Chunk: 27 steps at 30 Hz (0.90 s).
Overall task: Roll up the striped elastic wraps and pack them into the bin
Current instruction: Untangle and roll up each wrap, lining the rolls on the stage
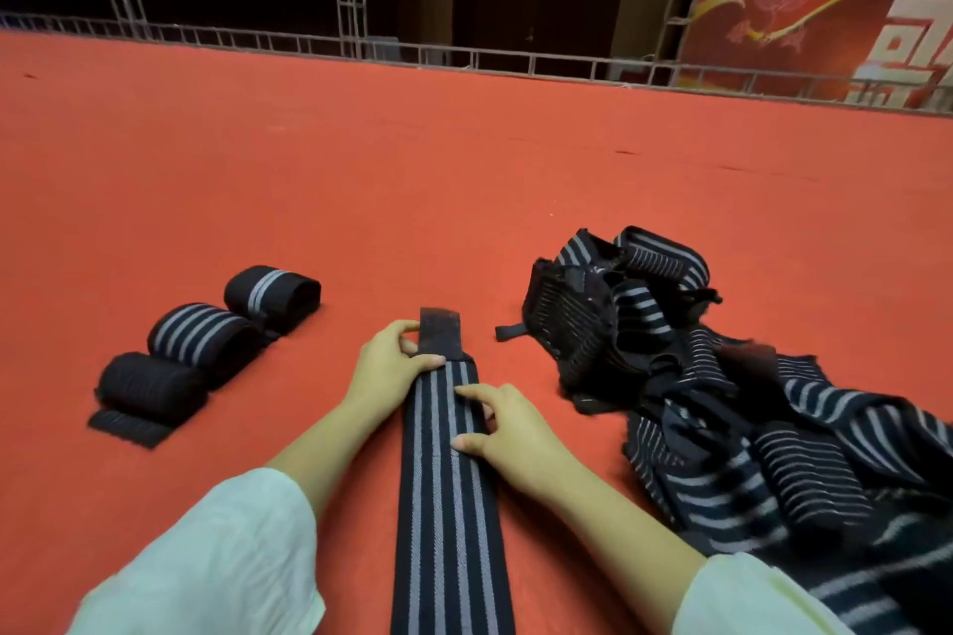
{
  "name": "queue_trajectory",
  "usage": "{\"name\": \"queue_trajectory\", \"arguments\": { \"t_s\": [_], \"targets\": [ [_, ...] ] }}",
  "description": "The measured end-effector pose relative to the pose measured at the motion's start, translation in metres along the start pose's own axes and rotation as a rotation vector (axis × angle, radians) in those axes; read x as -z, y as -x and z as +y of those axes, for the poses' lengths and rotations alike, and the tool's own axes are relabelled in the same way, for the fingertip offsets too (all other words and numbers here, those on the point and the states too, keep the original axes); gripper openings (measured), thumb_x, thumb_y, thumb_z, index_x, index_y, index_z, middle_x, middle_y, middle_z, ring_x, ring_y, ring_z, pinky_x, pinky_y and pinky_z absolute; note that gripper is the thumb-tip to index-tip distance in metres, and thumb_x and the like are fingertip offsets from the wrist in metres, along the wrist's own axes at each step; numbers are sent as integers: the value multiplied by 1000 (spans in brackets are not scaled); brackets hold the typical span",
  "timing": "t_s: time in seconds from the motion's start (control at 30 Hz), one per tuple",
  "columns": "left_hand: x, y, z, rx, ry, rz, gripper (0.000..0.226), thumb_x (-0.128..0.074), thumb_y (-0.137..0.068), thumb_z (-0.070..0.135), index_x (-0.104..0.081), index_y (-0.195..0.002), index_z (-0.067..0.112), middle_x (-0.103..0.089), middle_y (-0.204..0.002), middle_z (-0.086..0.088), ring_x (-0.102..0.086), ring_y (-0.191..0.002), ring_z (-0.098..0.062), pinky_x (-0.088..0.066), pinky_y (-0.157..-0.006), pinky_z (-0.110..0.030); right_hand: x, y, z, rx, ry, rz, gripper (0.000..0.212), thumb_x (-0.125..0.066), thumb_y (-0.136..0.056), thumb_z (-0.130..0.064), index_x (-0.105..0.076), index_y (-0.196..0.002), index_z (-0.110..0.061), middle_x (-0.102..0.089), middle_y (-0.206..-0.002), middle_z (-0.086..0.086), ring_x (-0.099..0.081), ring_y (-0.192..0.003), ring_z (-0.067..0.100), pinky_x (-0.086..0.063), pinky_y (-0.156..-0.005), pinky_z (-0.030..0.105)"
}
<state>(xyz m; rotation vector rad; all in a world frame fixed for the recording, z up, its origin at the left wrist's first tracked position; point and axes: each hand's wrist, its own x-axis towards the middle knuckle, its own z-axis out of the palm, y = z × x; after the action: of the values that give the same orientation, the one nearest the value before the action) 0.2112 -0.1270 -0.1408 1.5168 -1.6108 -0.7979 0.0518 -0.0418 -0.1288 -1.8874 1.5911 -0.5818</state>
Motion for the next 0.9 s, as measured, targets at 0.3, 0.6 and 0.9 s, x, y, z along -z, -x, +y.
{"name": "queue_trajectory", "arguments": {
  "t_s": [0.3,0.6,0.9],
  "targets": [
    [-10,5,2,-34,-232,118,60,-76,-80,23,-47,-132,15,-45,-125,-11,-39,-120,-29,-34,-98,-34,4,-3,2,10,81,-11,49,-66,-87,-33,-53,-134,-22,-35,-107,1,-39,-117,22,-32,-104,27],
    [-18,81,96,-260,-122,-259,23,-71,-85,23,-59,-105,25,-64,-94,6,-56,-83,-14,-41,-74,-17,119,100,10,151,214,179,43,-69,-83,-10,-63,-125,-18,-59,-115,4,-56,-108,15,-40,-94,20],
    [-107,210,123,-403,-365,-596,53,-73,-77,47,-60,-119,17,-57,-110,4,-56,-96,-7,-38,-83,-14,149,255,110,-10,197,229,29,-72,-83,-8,-69,-109,-18,-64,-105,-8,-56,-98,-11,-41,-87,11]
  ]
}}
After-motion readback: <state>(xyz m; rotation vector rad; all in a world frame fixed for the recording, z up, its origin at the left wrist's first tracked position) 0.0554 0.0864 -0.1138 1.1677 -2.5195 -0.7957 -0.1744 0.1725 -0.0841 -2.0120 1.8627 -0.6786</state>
